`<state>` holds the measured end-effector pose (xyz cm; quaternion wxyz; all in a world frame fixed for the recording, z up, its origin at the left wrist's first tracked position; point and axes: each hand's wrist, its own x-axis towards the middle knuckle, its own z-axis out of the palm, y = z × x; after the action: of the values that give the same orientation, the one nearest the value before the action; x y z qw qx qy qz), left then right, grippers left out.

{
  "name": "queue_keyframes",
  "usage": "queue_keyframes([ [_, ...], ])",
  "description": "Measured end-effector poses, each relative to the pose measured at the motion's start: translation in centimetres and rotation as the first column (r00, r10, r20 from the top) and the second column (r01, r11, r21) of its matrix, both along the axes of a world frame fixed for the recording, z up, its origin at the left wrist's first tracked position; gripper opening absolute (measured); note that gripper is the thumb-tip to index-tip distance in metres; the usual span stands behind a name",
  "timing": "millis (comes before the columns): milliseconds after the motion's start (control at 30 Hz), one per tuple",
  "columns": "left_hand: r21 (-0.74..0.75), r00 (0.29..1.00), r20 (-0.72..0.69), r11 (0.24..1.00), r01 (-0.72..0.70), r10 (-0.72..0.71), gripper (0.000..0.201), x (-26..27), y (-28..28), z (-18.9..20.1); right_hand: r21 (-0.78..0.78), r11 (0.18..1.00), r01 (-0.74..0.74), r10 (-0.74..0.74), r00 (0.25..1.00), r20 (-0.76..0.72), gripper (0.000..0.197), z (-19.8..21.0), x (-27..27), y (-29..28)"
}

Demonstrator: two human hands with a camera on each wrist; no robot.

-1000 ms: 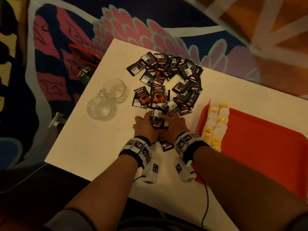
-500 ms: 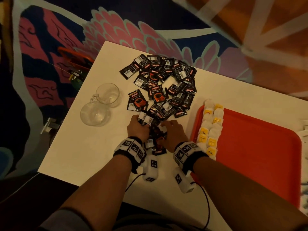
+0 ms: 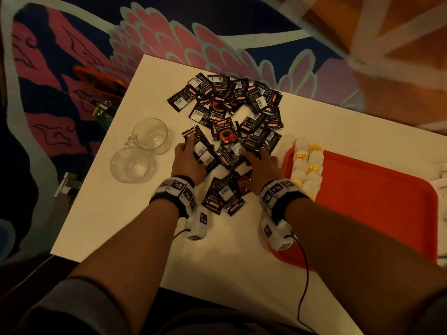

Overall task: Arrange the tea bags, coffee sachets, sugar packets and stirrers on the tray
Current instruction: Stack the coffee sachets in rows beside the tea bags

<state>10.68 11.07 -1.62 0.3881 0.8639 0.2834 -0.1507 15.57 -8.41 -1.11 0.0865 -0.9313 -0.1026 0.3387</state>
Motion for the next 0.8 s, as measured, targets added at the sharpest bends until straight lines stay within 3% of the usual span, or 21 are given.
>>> queue_keyframes([
  [133,0.126,0.97,-0.174,0.973,0.191,-0.168,0.081,0.3,-0.6,-0.4,0.041,0.999,-0.008,0.006,0.999,0.043,0.082,-0.3,-1.4,1.1],
  [233,0.202,0.972,-0.152,0.957,0.208,-0.179,0.066,-0.3,-1.1,-0.3,0.032,0.999,0.006,-0.009,0.998,0.065,0.075,-0.4,-1.7,1.2],
  [400,0.155,0.946,-0.162,0.939,0.307,-0.282,0.061,-1.0,-1.2,-0.2,0.057,0.998,-0.023,0.019,0.998,0.06,0.062,-0.5,-1.1,0.9],
  [567,0.214,0.949,-0.17,0.93,0.299,-0.266,0.077,-2.4,-1.4,-0.1,0.091,0.996,-0.023,0.019,0.999,0.042,0.089,-0.6,-0.7,1.0],
  [633,0.255,0.94,-0.202,0.912,0.322,-0.275,0.07,-2.9,-1.0,0.1,0.074,0.996,-0.051,0.049,0.998,0.032,0.096,-0.5,-0.4,1.2],
  [733,0.213,0.94,-0.183,0.921,0.325,-0.289,0.066,-3.6,-0.1,-0.3,0.041,0.989,-0.139,0.137,0.989,0.051,0.099,-0.1,-0.1,1.6],
  [800,0.169,0.939,-0.15,0.927,0.334,-0.31,0.079,-4.1,0.7,-0.9,0.019,0.974,-0.227,0.226,0.973,0.055,0.102,-0.1,0.0,2.0],
])
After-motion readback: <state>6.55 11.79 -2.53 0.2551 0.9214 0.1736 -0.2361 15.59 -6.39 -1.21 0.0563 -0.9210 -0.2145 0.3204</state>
